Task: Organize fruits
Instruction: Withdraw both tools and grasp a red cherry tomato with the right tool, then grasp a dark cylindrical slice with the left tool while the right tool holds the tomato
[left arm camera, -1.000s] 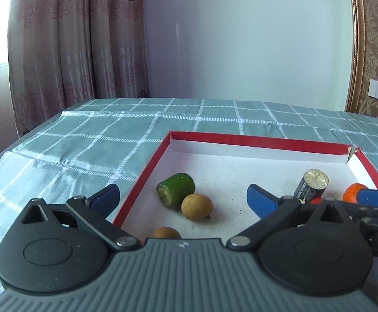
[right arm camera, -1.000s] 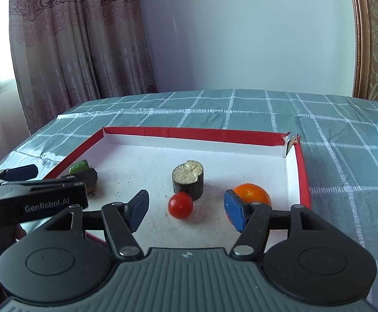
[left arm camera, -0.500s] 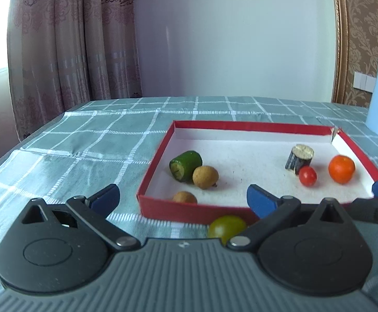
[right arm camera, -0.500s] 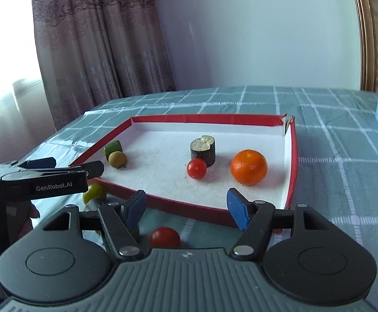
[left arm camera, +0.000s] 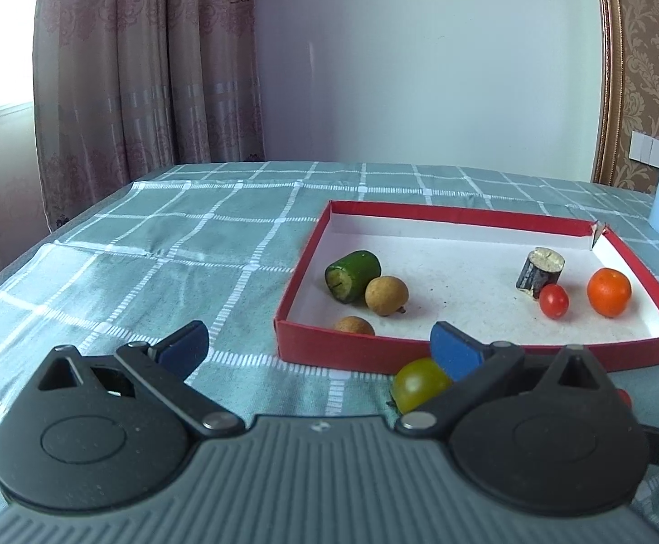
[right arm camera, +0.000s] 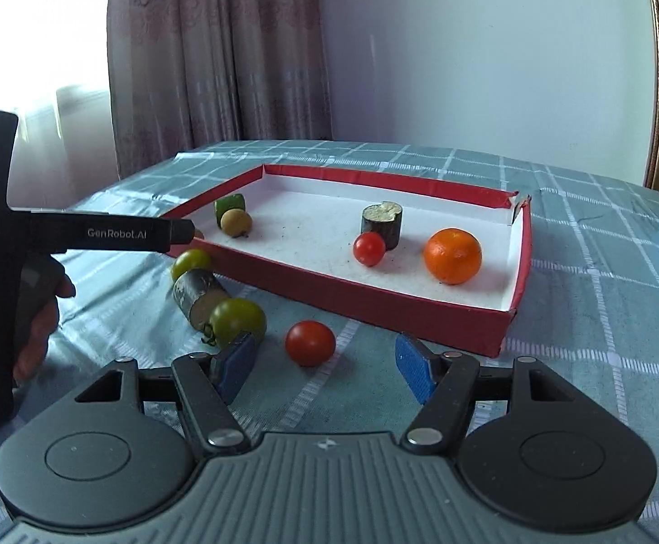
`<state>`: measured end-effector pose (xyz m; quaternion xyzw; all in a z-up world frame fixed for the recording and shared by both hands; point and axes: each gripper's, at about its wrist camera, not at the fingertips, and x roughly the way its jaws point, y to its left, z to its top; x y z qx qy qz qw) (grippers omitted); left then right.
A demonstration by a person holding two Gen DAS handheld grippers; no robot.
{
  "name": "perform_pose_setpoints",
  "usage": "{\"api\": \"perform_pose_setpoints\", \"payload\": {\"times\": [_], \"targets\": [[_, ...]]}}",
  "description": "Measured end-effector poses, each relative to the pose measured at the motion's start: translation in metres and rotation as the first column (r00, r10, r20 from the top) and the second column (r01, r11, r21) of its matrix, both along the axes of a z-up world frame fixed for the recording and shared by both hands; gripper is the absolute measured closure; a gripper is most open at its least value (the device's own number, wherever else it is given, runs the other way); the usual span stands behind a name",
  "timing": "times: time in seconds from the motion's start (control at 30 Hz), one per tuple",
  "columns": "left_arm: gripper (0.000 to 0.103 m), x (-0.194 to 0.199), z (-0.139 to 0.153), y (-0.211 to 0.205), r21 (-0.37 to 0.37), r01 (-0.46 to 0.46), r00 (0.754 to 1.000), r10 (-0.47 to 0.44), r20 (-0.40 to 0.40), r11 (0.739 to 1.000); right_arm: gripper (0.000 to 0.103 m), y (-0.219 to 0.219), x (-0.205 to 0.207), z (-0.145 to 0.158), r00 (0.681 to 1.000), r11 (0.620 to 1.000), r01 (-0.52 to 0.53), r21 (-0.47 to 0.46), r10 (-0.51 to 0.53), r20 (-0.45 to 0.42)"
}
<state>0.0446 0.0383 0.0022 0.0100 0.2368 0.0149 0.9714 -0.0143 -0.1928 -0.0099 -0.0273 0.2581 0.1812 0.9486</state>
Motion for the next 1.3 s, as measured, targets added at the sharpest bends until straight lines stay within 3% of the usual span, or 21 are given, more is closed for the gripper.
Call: {"api": "perform_pose_setpoints", "payload": {"times": [0.07,0.3,0.4,0.47,0.67,0.83,1.0,1.1,1.3], "targets": [[0.000,0.000,-0.001,0.000,0.004,-0.003,1.000,0.003,-0.010,1.000,0.038,0.005,0.000,-0.001,1.000,1.000,0.000,-0.025,0.000,0.012],[0.000,0.001,-0.004,-0.002,0.025,-0.003,1.000,0.004,-0.025,1.000,0.068,0.018,0.011,-0.008,0.999,0.997,-0.025,-0.074,0.023,-0.035],[0.000,-0.002,-0.004,0.000,0.025,-0.004,1.000,0.005,-0.023,1.000,0.070,0.019,0.015,-0.009,0.998,0.997,-0.028,-0.069,0.024,-0.050],[0.000,-0.005,-0.003,0.002,0.020,-0.010,1.000,0.010,-0.021,1.000,0.076,0.021,0.016,-0.009,0.999,0.996,-0.023,-0.084,0.019,-0.046],[0.000,-0.022,-0.003,0.005,0.003,0.017,1.000,-0.017,0.000,1.000,0.076,0.026,0.017,-0.009,0.999,0.993,-0.018,-0.120,0.015,-0.029],[0.000,-0.046,0.000,-0.017,0.094,0.176,0.978,-0.185,0.098,0.980,0.076,0.019,0.016,-0.009,0.999,0.995,-0.006,-0.099,0.002,-0.041],[0.002,-0.053,-0.004,-0.037,0.171,0.288,0.947,-0.306,0.094,0.942,0.076,0.015,0.014,-0.009,0.999,0.996,0.000,-0.092,-0.004,-0.046],[0.009,-0.049,-0.006,-0.038,0.151,0.333,0.937,-0.345,0.059,0.931,0.076,0.016,0.014,-0.009,0.999,0.996,0.000,-0.093,-0.004,-0.046],[0.009,-0.047,-0.008,-0.039,0.134,0.379,0.922,-0.386,0.029,0.915,0.076,0.016,0.015,-0.009,0.999,0.996,-0.001,-0.094,-0.004,-0.046]]}}
